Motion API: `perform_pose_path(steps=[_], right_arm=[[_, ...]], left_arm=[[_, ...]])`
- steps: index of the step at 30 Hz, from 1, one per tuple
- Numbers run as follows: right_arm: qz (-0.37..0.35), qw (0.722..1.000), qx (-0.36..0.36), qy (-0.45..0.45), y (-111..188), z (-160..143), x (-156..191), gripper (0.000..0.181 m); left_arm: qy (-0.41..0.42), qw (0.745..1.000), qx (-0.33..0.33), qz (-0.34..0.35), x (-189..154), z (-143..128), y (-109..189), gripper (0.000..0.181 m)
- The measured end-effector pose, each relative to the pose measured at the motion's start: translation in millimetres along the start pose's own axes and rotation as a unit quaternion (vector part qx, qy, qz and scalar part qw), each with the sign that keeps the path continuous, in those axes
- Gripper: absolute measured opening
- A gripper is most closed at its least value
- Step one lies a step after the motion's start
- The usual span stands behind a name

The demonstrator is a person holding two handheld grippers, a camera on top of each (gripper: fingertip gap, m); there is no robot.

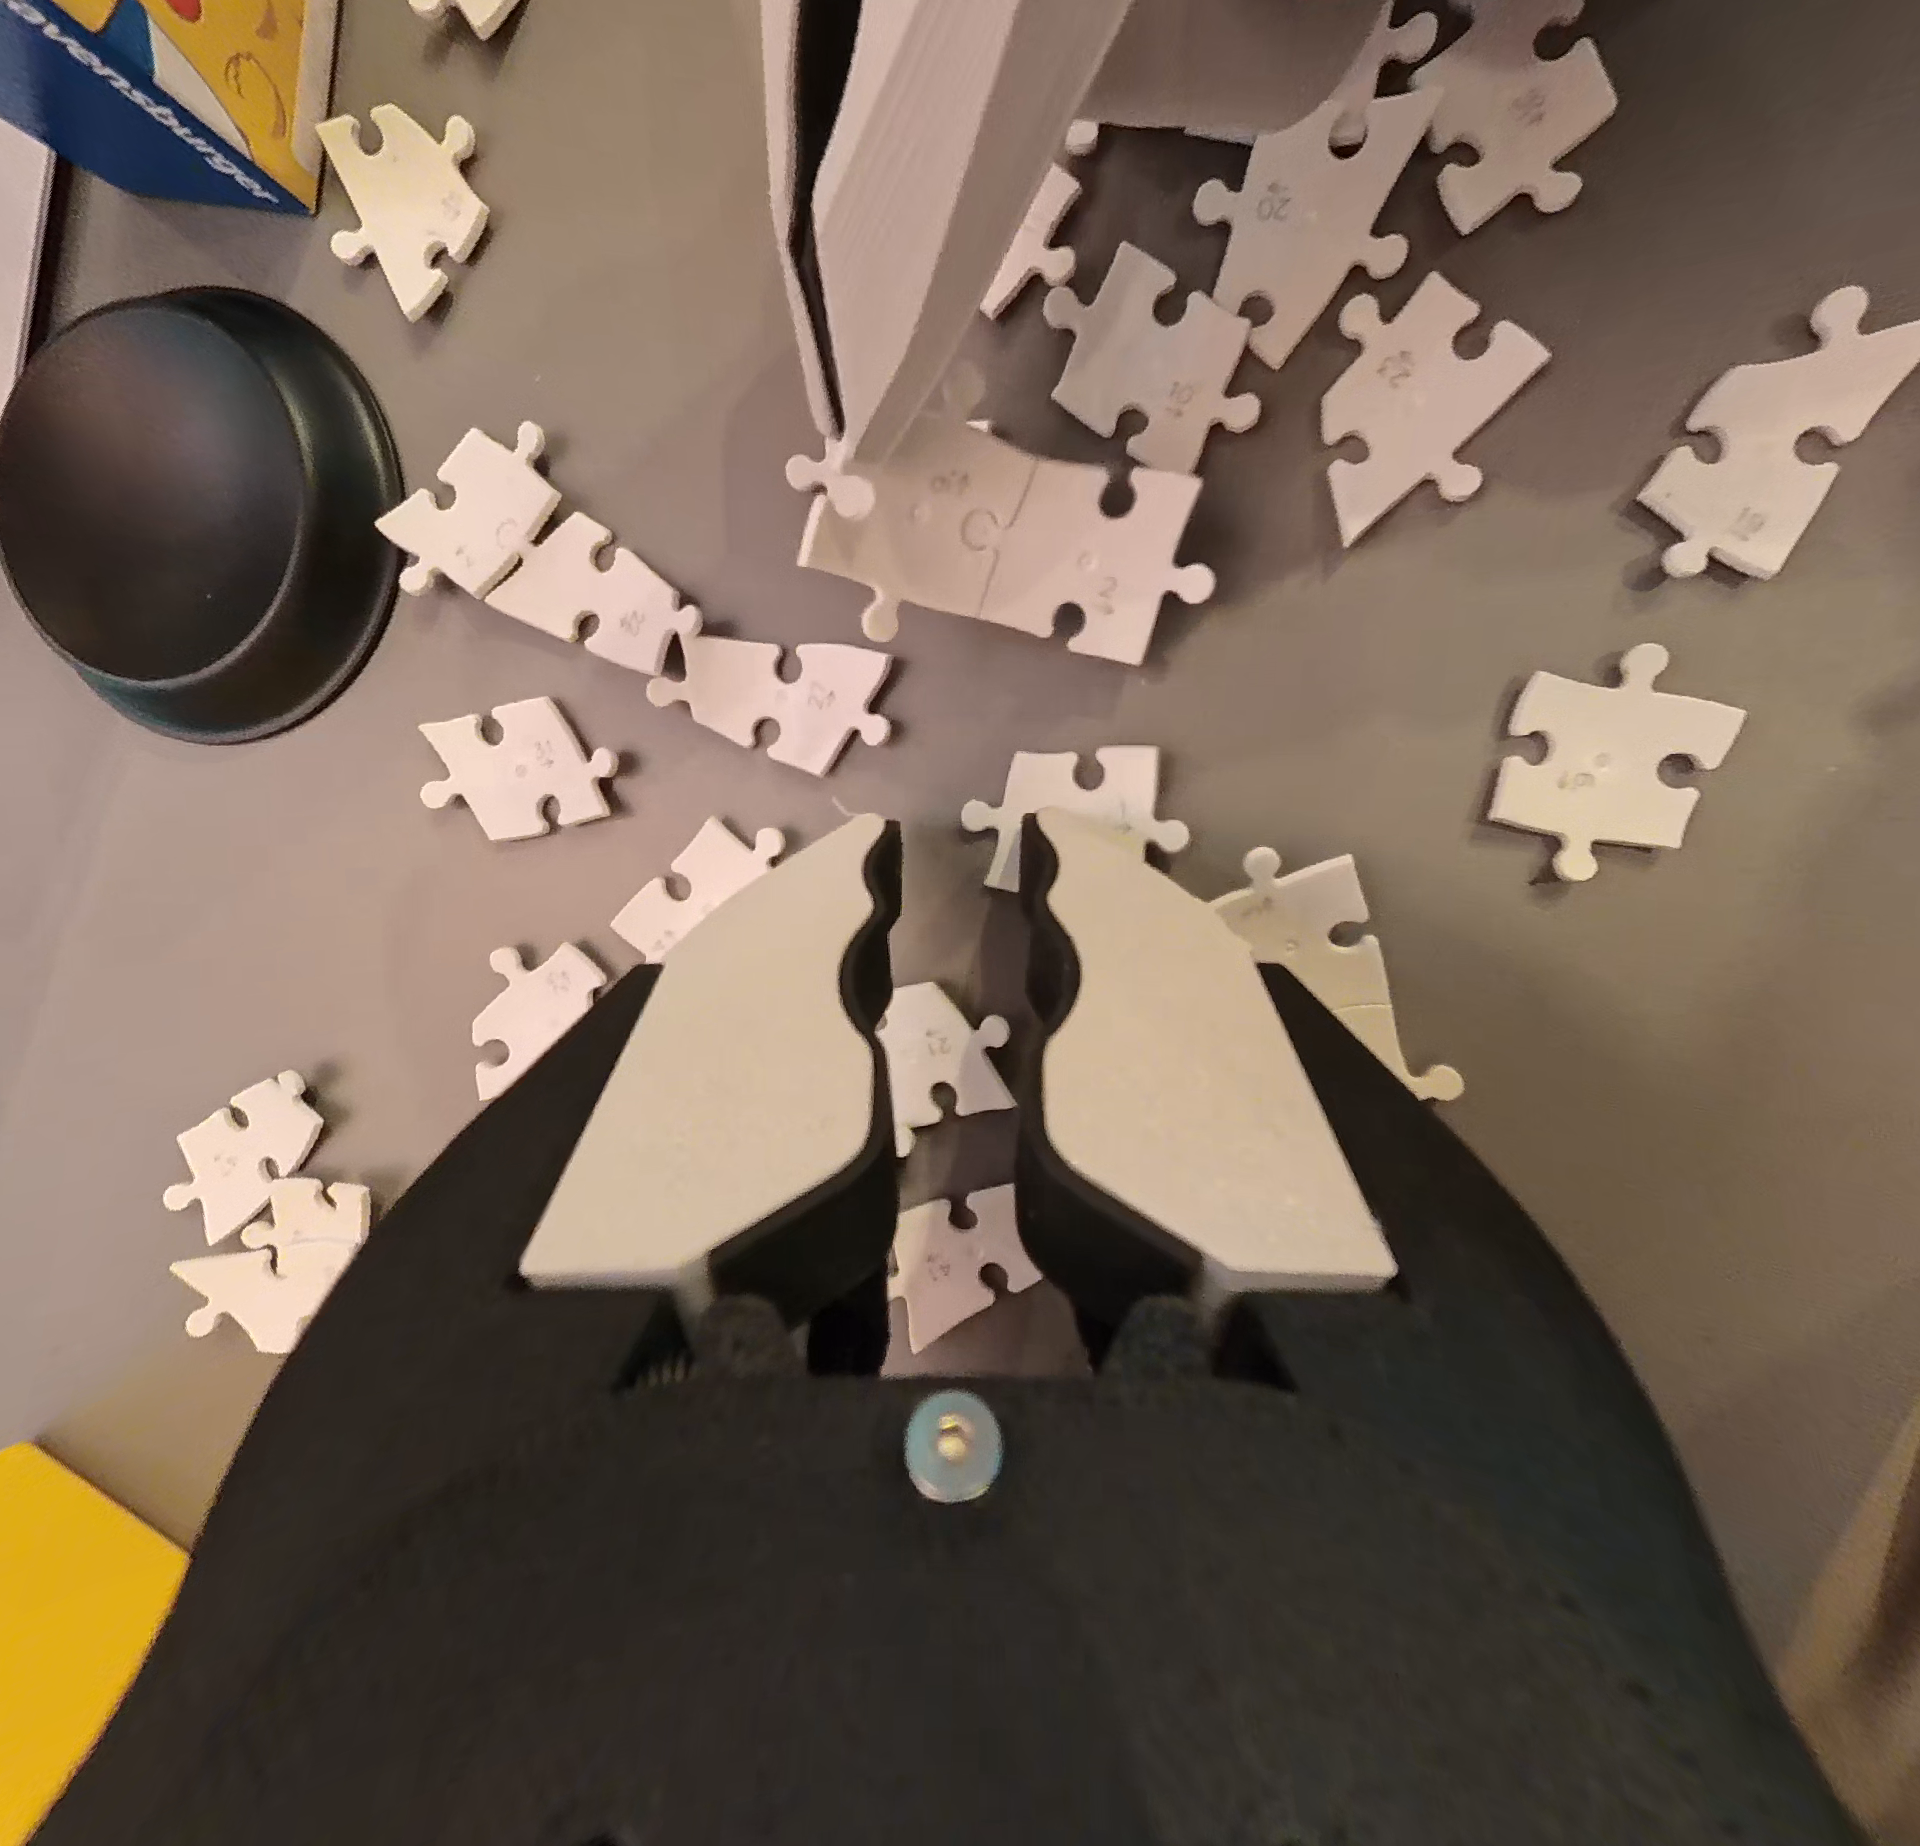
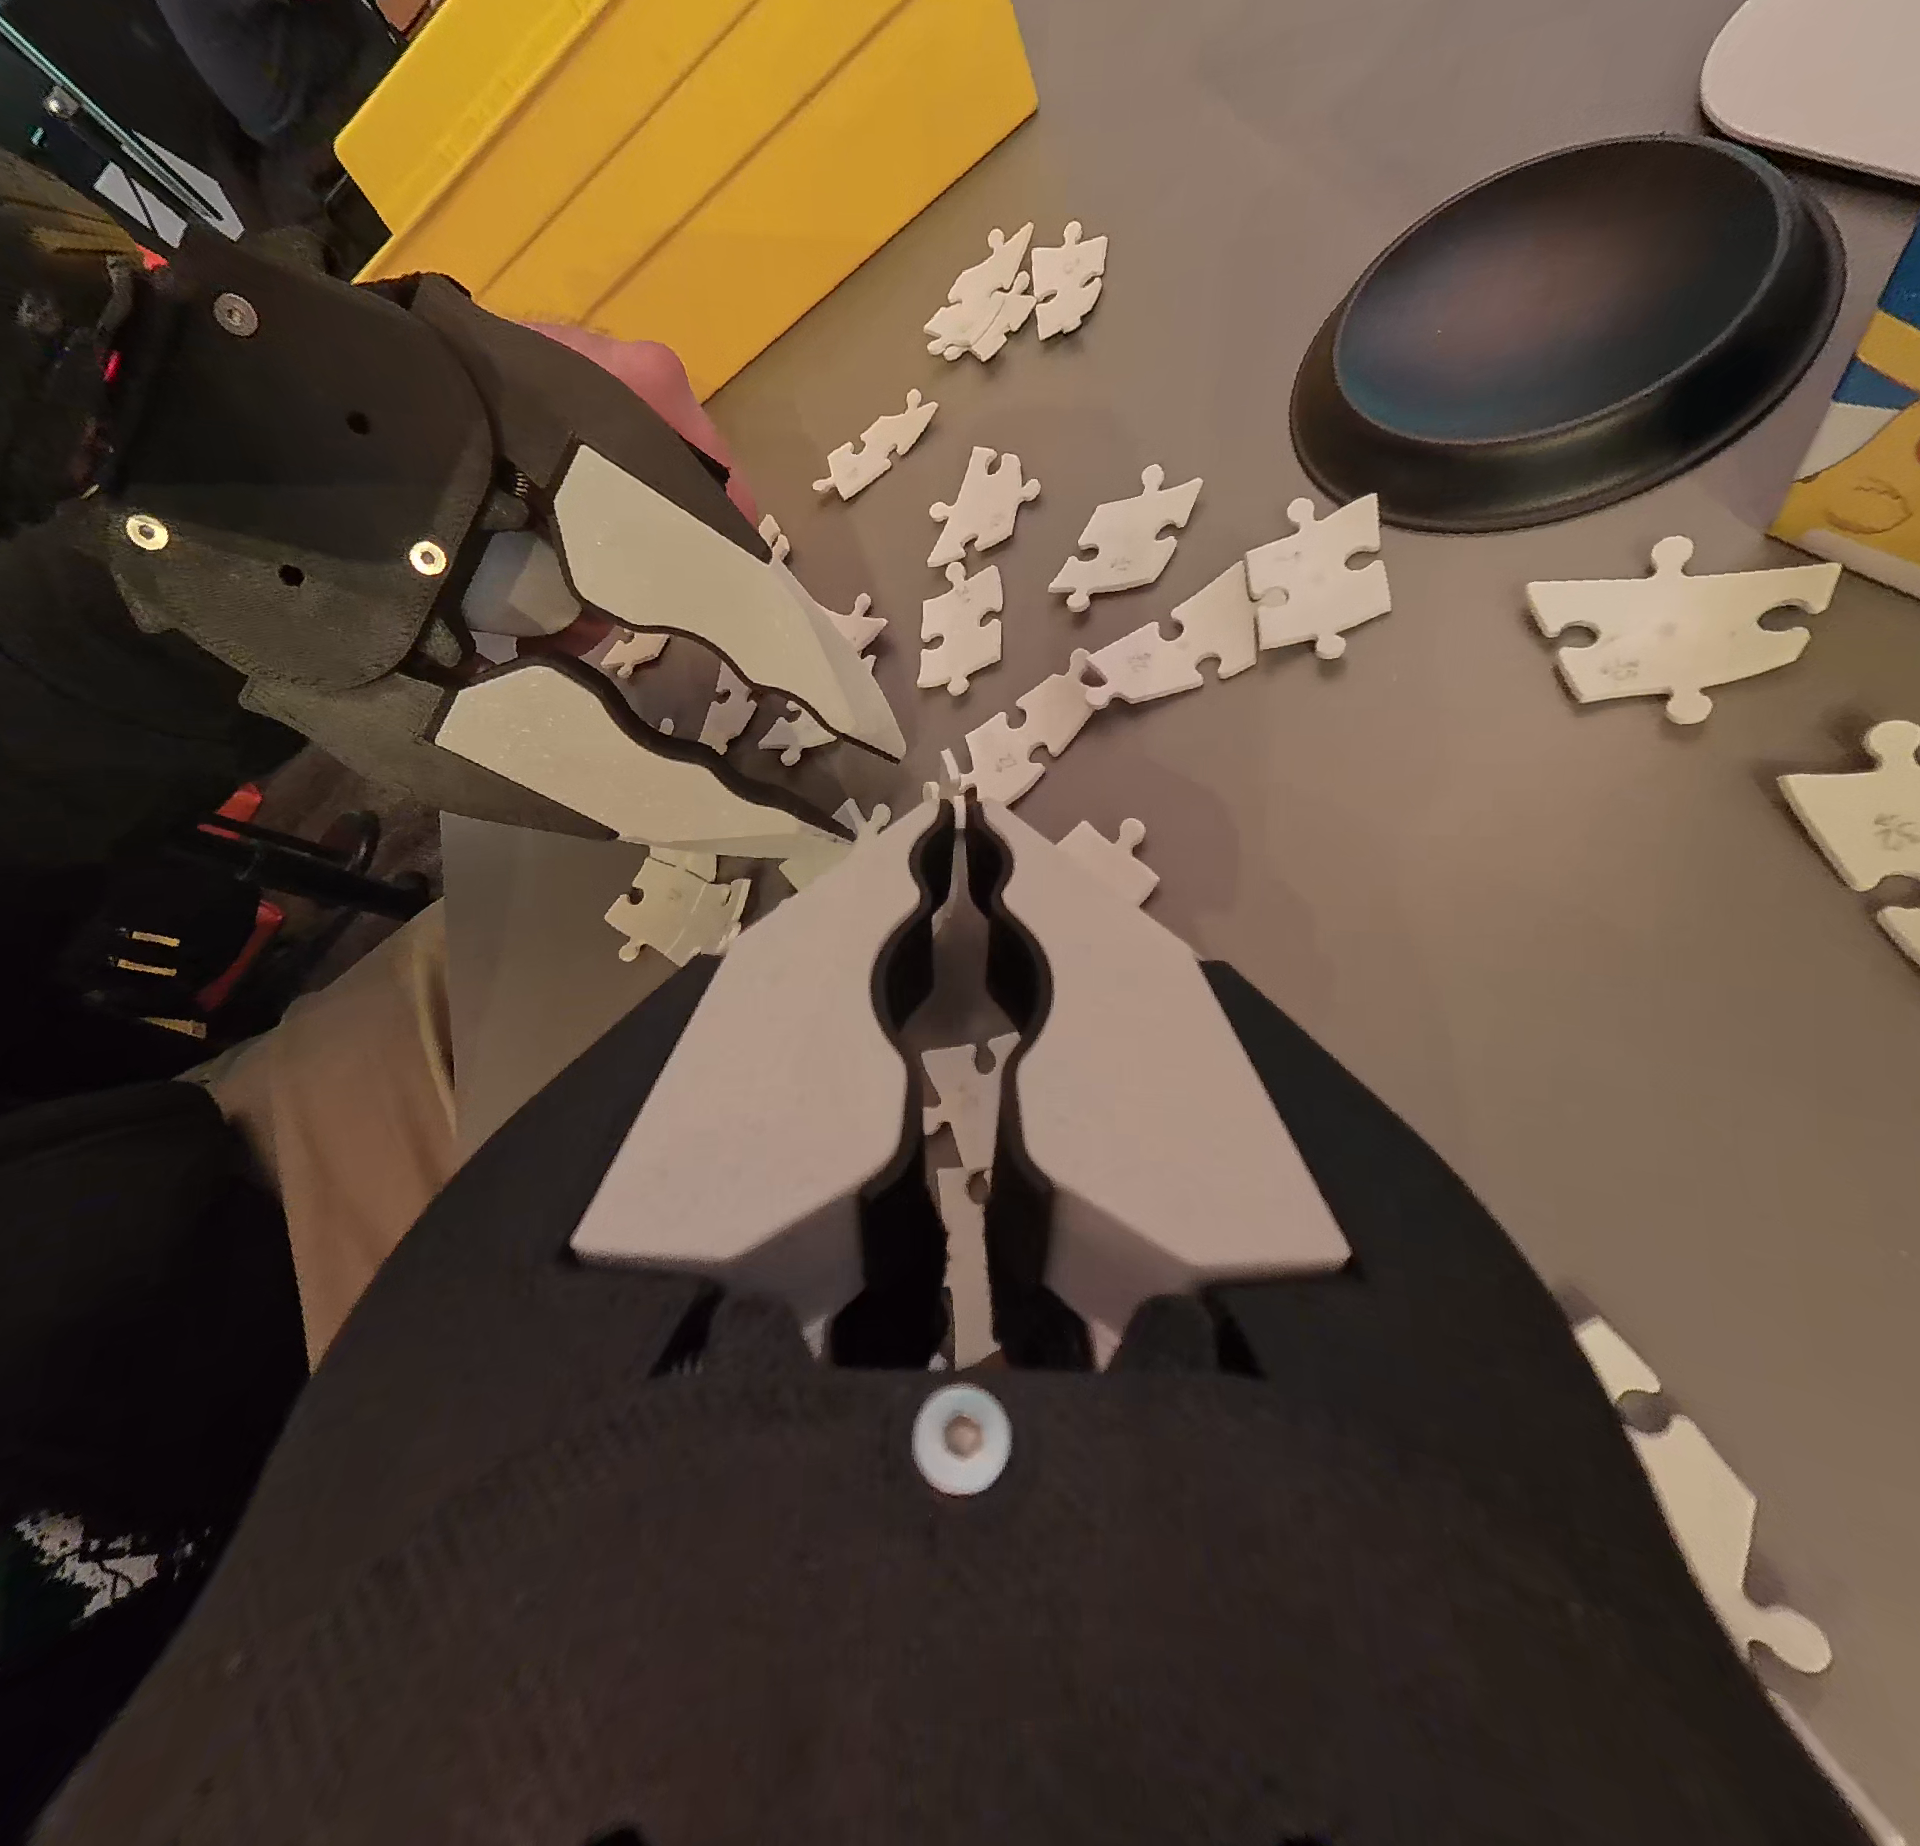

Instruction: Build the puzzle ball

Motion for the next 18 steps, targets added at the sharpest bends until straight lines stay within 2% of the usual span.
perform_pose_path(steps=[18], right_arm=[[0.02, 0.999, 0.03, 0.012, -2.1, -7.4, 7.7, 0.0]], left_arm=[[0.024, 1.0, 0.001, 0.01, 3.5, -0.8, -1.0, 0.018]])
Point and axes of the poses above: each gripper's, where its closed fingertips meet, y back along the fingers, z out of its top, x = y × z across the jaws, the point moved 4 cm from there along y, back along the fingers, and after that the axes turned 4 degrees about -y, right-handed, at the moved point
